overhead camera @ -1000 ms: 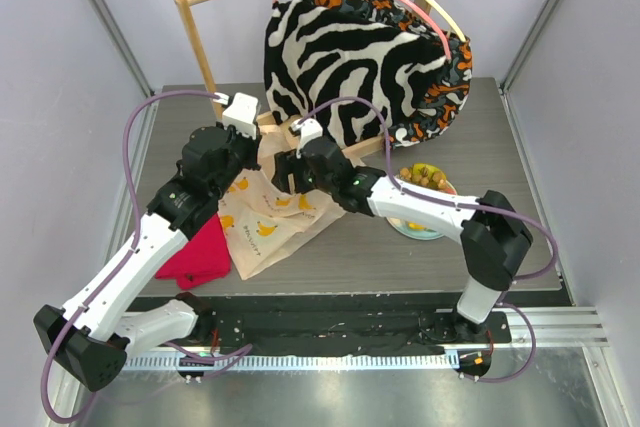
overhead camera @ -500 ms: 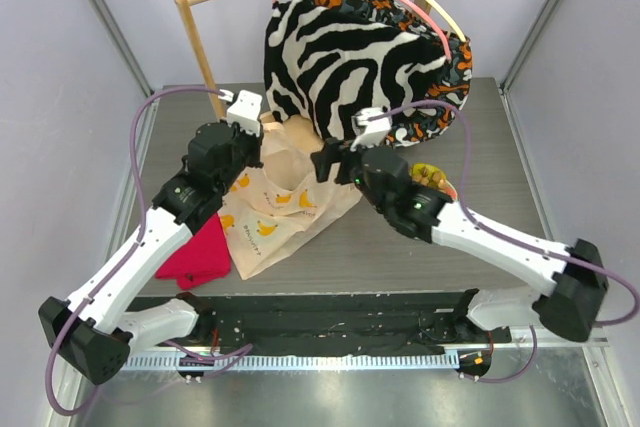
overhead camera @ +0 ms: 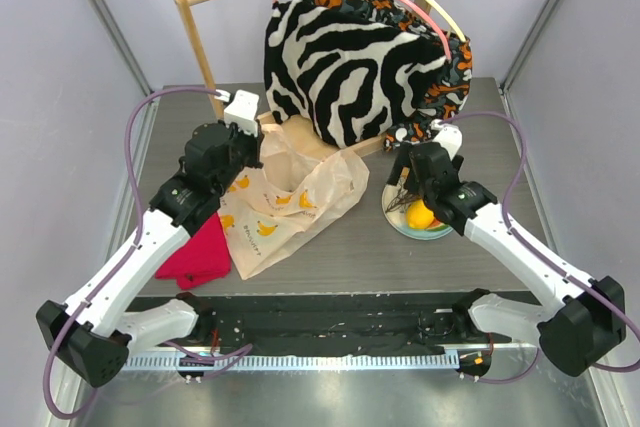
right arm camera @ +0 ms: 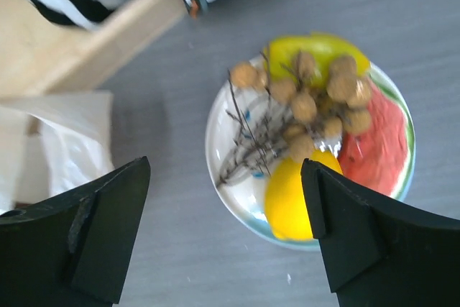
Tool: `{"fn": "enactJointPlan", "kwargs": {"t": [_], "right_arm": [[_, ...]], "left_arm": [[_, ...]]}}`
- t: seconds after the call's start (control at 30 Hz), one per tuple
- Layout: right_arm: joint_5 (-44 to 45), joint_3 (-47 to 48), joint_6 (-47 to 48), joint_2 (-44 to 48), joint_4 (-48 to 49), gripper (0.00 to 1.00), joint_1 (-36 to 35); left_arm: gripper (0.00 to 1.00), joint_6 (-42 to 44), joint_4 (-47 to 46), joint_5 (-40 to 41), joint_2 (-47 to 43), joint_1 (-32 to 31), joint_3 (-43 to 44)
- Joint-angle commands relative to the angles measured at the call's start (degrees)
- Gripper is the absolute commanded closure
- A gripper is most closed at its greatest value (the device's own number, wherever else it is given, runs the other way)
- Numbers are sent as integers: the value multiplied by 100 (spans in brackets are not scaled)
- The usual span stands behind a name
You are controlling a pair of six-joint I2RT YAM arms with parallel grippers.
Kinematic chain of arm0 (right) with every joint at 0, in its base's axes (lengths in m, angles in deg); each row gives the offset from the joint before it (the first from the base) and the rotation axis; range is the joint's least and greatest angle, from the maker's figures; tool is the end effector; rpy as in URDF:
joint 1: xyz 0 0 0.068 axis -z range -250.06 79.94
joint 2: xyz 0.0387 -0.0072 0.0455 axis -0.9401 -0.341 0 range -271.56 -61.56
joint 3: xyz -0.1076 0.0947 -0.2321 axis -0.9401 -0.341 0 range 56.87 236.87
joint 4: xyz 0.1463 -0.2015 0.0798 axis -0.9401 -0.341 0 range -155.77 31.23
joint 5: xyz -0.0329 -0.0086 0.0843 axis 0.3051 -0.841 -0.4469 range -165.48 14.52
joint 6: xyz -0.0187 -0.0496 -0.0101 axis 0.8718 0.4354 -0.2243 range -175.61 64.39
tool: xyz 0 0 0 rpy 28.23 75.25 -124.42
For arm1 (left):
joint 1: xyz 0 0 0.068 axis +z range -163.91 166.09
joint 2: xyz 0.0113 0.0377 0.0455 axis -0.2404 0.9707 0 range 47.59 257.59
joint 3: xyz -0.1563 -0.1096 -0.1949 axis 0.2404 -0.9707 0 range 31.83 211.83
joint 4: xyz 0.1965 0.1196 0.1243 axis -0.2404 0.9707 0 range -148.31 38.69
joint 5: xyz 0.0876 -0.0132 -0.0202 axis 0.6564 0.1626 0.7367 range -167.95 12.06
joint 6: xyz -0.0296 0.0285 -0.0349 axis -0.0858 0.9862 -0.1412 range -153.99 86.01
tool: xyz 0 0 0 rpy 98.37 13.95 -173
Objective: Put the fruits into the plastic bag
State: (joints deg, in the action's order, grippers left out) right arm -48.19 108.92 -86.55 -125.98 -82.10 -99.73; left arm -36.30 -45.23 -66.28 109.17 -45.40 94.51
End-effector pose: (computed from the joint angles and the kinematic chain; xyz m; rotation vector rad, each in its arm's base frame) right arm 0.2201 0.1066 0.2960 0.2850 2.0985 0.1035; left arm 0.2124 -0.1217 0.3878 0.3052 1.7556 -0.2447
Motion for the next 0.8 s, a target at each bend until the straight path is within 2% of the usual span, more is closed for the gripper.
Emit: {"fn": "enactJointPlan", "kwargs": {"t": [0.0, 0.23, 0.6, 0.77], "right_arm": [[-127, -98, -369, 185, -865, 5, 128], [-232, -599, -676, 238, -1112, 3, 470], [-619, -881, -808, -448, -568, 9, 717], [-470, -916, -852, -694, -523, 14, 717]], "left_arm": [[100, -253, -192, -305, -182, 11, 34], [100, -341, -183, -322, -190, 2, 25], [100, -279, -245, -261, -243, 11, -18], [100, -244, -227, -235, -261, 11, -18]]}}
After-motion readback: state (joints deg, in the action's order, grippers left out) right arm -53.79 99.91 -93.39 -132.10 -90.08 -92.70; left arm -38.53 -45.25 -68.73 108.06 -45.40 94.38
